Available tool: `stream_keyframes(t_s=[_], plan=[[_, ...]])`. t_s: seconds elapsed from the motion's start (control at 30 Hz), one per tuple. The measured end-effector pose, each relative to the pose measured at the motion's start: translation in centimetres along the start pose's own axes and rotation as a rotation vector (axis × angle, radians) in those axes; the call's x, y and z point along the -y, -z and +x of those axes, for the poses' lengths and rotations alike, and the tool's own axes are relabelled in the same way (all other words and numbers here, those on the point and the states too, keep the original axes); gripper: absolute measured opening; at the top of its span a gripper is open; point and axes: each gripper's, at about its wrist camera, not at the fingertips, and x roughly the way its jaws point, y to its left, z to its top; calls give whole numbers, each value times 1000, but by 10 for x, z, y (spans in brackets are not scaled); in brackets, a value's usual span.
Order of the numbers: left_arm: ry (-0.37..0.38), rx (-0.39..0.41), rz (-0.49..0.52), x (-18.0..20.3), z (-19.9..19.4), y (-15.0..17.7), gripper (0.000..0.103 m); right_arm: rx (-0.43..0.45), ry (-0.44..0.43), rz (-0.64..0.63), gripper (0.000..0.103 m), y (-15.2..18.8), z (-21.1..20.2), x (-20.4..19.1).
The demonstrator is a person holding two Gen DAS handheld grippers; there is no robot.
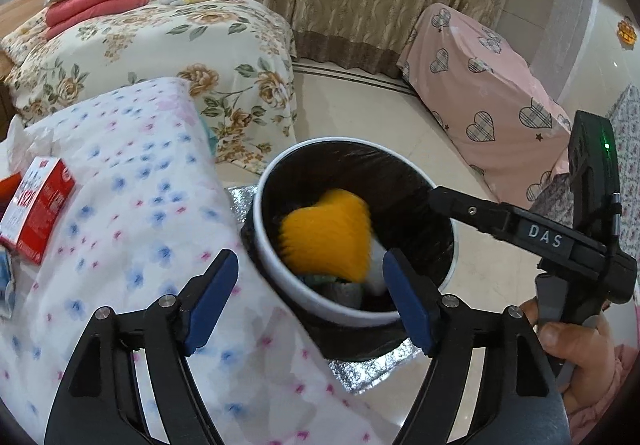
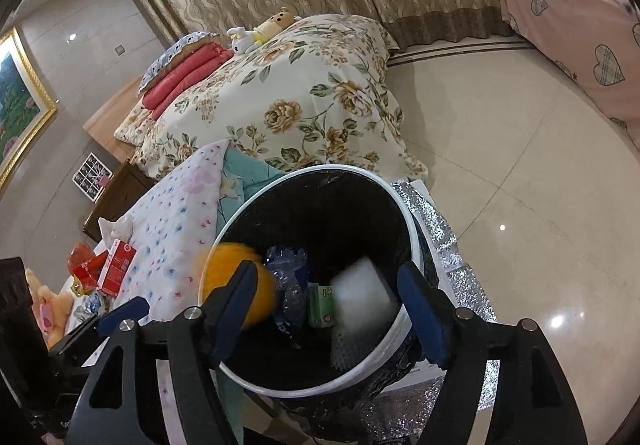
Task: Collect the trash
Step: 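Carry the foam net and foam block over the bin and open both grippers, then grasp the crumpled blue-white wrapper with the left gripper while the right grasps the red-and-white milk carton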
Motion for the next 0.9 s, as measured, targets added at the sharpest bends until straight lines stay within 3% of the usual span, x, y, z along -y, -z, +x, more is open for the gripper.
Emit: stream_keyframes(t_s=[0.43,0.9], plan=[[-84,36,-123,-55,-45,37,77,-12,-90,-34,86,19,-5,-46],[-179,85,-261,-120,-94,75,77,-69,-167,-104,87,44,10,-106]])
